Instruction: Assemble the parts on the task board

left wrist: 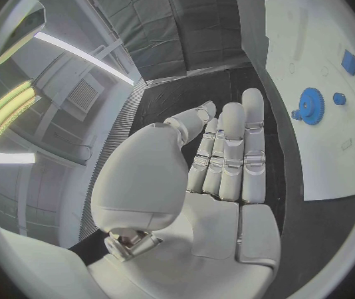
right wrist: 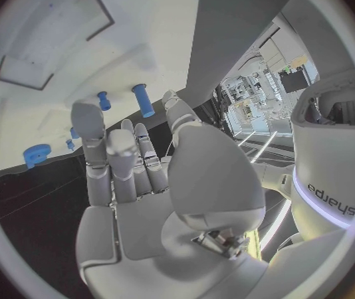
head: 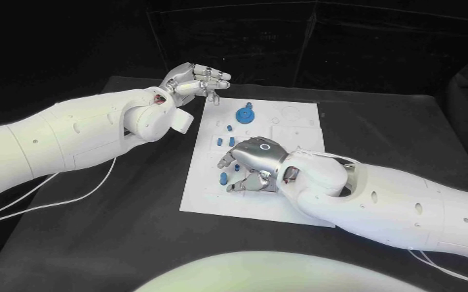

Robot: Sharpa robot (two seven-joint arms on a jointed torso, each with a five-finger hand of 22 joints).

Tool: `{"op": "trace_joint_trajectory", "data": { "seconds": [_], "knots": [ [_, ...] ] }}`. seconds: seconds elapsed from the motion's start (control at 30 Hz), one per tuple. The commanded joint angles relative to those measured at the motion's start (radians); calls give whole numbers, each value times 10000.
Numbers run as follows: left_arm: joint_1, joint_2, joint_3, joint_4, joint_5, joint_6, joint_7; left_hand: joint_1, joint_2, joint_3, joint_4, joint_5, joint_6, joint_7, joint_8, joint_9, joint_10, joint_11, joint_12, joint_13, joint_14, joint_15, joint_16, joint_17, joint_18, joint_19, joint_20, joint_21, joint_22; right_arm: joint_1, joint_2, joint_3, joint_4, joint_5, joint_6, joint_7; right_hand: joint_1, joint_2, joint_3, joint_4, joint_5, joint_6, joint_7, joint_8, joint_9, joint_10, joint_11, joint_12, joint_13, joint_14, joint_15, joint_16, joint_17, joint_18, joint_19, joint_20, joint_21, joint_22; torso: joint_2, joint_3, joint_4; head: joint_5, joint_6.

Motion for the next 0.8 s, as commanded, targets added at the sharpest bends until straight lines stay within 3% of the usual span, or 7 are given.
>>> {"op": "trace_joint_trajectory", "data": {
  "seconds": [0.03,0.13,0.23,0.4,0.5,0.67,0.8],
  "knots": [
    [16,-9,5,-10,34,129,16,-70,52,-63,2,52,-73,8,33,-14,-87,2,18,-9,-55,8,-40,-10,144,-78,4,-45,-10,23,-390,12,254,694,-1259,379,165,59,-238,105,86,-10,-15,-11,-2,12,-29,189,12,20,-72,-5,-17,49,94,-27,-15,33,-46,-14,-37,-86,53],
    [16,-13,4,-11,34,132,15,-70,52,-63,2,52,-73,8,33,-14,-87,2,18,-9,-55,8,-40,-10,144,-78,4,-45,-10,49,-995,34,562,1381,-1597,443,315,197,-404,189,189,200,-19,36,21,294,-57,509,38,40,-95,-23,-60,41,157,-38,11,79,-75,-21,-70,-168,97],
    [14,-22,3,-7,34,133,7,-70,52,-63,2,52,-73,8,33,-14,-87,2,18,-9,-55,8,-40,-10,144,-78,4,-45,-10,149,-1860,87,960,2615,-1705,289,457,508,-371,225,420,802,-25,281,112,1317,-146,1137,187,170,-164,266,339,-75,448,-68,479,794,-111,-12,-125,-309,148],
    [12,-62,-1,23,34,130,3,-70,52,-63,2,52,-73,8,33,-14,-87,2,18,-9,-55,8,-40,-10,144,-78,4,-45,-10,248,-3215,125,1524,4211,-1085,-674,99,561,-602,515,427,1211,-446,509,150,3919,-703,2769,1086,571,-573,1490,2064,-382,1140,-424,1811,2814,-186,-22,-219,-588,181],
    [11,-100,-2,46,34,119,2,-70,52,-63,2,52,-73,8,33,-14,-87,2,18,-9,-55,8,-40,-10,144,-78,4,-45,-10,264,-3815,128,1753,4667,-802,-1281,-198,487,-975,766,658,1342,-718,823,214,4181,-907,4088,2445,605,-747,1817,2442,-452,1283,-714,2186,3306,-213,-32,-282,-707,209],
    [10,-154,-5,78,34,107,3,-70,52,-63,2,52,-73,8,33,-14,-87,2,18,-9,-55,8,-40,-10,144,-78,4,-45,-10,269,-4533,125,2022,4719,-555,-2251,-630,655,-1822,1383,954,1303,-800,1562,457,4239,-991,8126,7353,608,-890,2276,3079,-544,1270,-711,2471,3699,-254,-29,-422,-839,200],
    [9,-170,-7,92,34,108,1,-70,52,-63,2,52,-73,8,33,-14,-87,2,18,-9,-55,8,-40,-10,144,-78,4,-45,-10,267,-4726,121,2106,4396,-361,-2850,-780,761,-2082,1642,951,1244,-781,1824,580,4127,-1001,8471,7904,602,-842,2318,3137,-515,1249,-751,2494,3725,-272,-19,-490,-866,211]
  ]
}}
